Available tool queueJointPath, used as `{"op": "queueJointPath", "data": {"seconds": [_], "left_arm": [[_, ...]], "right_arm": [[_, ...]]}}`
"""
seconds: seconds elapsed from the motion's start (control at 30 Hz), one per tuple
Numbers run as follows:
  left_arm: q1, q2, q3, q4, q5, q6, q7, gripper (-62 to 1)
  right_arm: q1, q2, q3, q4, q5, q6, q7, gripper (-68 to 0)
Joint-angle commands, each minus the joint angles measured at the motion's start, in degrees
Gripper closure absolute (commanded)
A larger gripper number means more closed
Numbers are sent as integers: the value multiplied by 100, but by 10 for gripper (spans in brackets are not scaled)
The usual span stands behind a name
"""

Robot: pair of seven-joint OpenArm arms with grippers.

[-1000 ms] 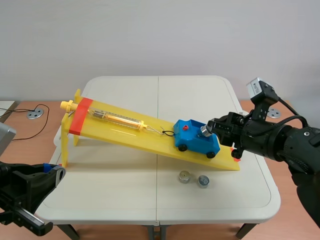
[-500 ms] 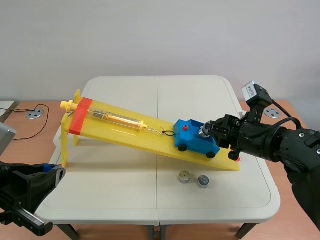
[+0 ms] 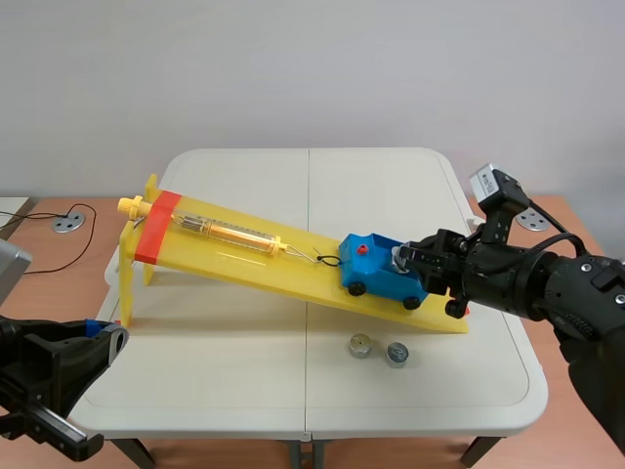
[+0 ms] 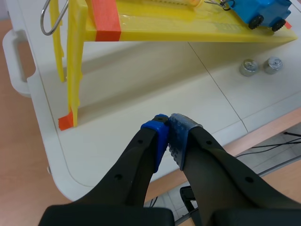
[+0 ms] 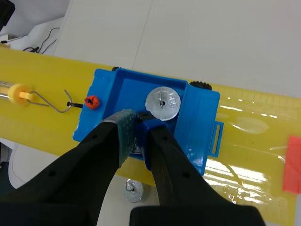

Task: Place the four metal weights on the blue cart on the ramp.

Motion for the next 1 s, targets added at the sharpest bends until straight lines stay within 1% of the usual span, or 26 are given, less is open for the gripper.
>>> {"op": "queueJointPath", "data": {"seconds": [0.0,0.03,0.1,0.17,0.23,0.33,0.4,0.47,0.5,0.57,0.63,0.73,0.8,0.97], "left_arm": [[-48,13,-4,313,-444,-103,-614,-27],[-48,13,-4,313,-444,-103,-614,-27],[-48,13,-4,313,-444,-103,-614,-27],[-48,13,-4,313,-444,-103,-614,-27],[-48,13,-4,313,-444,-103,-614,-27],[-48,13,-4,313,-444,-103,-614,-27],[-48,13,-4,313,-444,-103,-614,-27],[-48,13,-4,313,-444,-103,-614,-27],[-48,13,-4,313,-444,-103,-614,-27],[-48,13,-4,313,-444,-103,-614,-27],[-48,13,-4,313,-444,-103,-614,-27],[-48,13,-4,313,-444,-103,-614,-27],[-48,13,-4,313,-444,-103,-614,-27],[-48,13,-4,313,-442,-103,-614,-27]], "right_arm": [[640,81,-122,302,363,315,664,-6],[640,81,-122,302,295,289,715,-7],[640,81,-120,302,214,136,763,-19],[638,81,-120,302,173,26,804,-80],[638,85,-118,302,173,20,874,-135],[640,101,-109,302,111,20,1010,-182],[640,129,-11,304,111,42,1032,-224],[640,164,164,321,144,118,1032,-255],[638,208,254,326,210,227,1027,-264],[638,323,424,348,374,505,929,-266],[623,481,564,428,516,699,706,-266],[522,778,684,605,691,960,568,-266],[382,992,726,772,756,1054,546,-266],[-131,1530,739,1362,828,1054,413,-266]]}}
